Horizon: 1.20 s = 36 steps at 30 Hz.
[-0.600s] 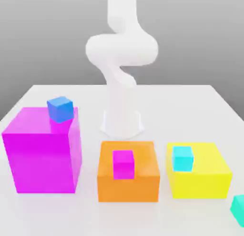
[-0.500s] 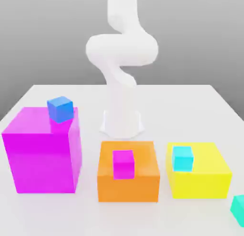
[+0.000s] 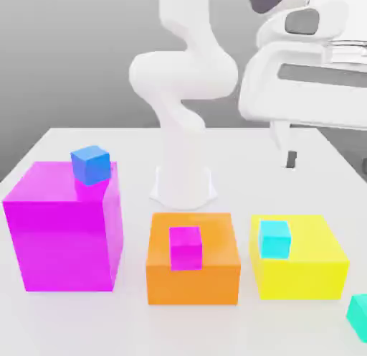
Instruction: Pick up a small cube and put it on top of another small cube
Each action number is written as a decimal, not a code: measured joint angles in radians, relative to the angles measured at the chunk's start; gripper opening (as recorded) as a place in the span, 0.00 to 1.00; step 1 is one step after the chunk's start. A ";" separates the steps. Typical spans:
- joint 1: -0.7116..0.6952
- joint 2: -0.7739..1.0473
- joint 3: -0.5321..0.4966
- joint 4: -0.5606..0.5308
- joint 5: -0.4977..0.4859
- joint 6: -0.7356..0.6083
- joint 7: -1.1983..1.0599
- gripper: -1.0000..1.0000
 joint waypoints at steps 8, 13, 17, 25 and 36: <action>0.112 0.279 0.022 0.015 -0.069 0.068 0.161 0.50; 0.176 0.435 0.049 0.021 -0.057 0.122 0.224 0.50; 0.243 0.578 -0.016 0.051 -0.127 0.218 0.287 0.50; 0.258 0.606 -0.034 0.057 -0.141 0.240 0.298 0.00; 0.089 0.262 -0.013 -0.105 -0.033 0.040 0.078 0.00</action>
